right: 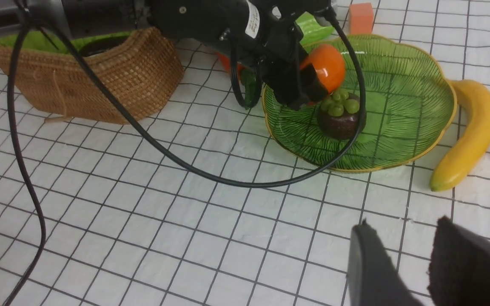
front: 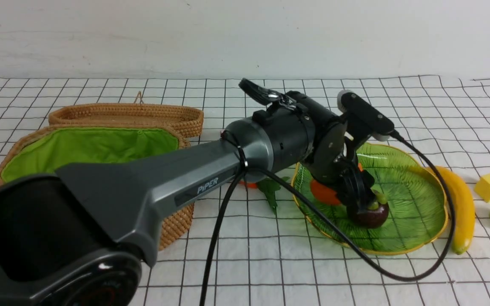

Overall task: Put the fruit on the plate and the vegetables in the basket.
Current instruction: Grab a tomato with your left arm and place it on the plate on the right, then use the left arm to grab a carrot and put it into the left basket

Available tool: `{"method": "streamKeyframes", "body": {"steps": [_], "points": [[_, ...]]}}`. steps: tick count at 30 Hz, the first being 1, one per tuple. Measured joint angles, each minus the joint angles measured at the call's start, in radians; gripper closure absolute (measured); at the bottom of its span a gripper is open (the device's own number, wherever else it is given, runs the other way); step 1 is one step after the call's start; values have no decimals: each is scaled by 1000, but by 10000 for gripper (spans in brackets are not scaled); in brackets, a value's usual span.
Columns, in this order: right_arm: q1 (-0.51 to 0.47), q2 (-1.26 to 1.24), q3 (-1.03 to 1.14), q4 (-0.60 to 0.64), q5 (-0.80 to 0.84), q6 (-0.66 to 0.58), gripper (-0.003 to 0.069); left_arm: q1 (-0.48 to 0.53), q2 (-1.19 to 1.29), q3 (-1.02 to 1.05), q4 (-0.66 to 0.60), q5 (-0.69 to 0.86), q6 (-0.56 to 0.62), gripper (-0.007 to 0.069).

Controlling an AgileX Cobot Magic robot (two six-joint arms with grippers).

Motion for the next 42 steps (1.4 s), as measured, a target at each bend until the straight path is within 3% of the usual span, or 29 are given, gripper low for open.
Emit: {"method": "streamKeyframes", "body": {"steps": [1, 3, 8, 11, 13, 15, 16, 17, 18, 19, 24, 25, 26, 27, 28, 29, 33, 37, 42], "points": [[0, 0, 0, 0, 0, -4, 422, -4, -14, 0, -5, 13, -2, 4], [0, 0, 0, 0, 0, -14, 422, -11, -43, 0, -6, 42, -2, -30], [0, 0, 0, 0, -17, -35, 422, -32, -143, -1, 6, 149, -4, -14], [0, 0, 0, 0, -31, -41, 422, -32, -217, -1, 41, 213, -93, 95], [0, 0, 0, 0, -44, -42, 422, -26, -253, -4, 72, 248, -192, 229], [0, 0, 0, 0, -53, -42, 422, -16, -273, -8, 114, 299, -195, 404], [0, 0, 0, 0, -57, -43, 422, -11, -277, -8, 123, 326, -170, 475], [0, 0, 0, 0, -59, -43, 422, -8, -279, -9, 124, 333, -163, 493], [0, 0, 0, 0, -62, -44, 422, 7, -280, -9, 119, 394, -83, 599], [0, 0, 0, 0, -62, -47, 422, 22, -279, -9, 98, 429, -29, 631], [0, 0, 0, -1, -66, -67, 421, 153, -251, -9, -101, 548, 242, 637], [0, 0, 0, -1, -69, -68, 421, 193, -236, -9, -160, 564, 349, 637], [0, 0, 0, -1, -69, -68, 421, 200, -234, -9, -168, 564, 349, 637], [0, 2, 0, -1, -69, -68, 421, 247, -217, -9, -229, 564, 503, 635], [0, 2, 0, -1, -70, -68, 421, 252, -214, -9, -235, 563, 520, 634], [0, 2, 0, -1, -70, -68, 421, 284, -196, -9, -281, 550, 676, 610], [0, 4, 0, -1, -65, -68, 421, 291, -162, -9, -319, 470, 896, 463], [0, 4, 0, 0, -44, -68, 421, 284, -113, -9, -316, 384, 949, 242], [0, 4, 0, 0, -8, -68, 421, 284, -39, -9, -241, 329, 959, 53]]}}
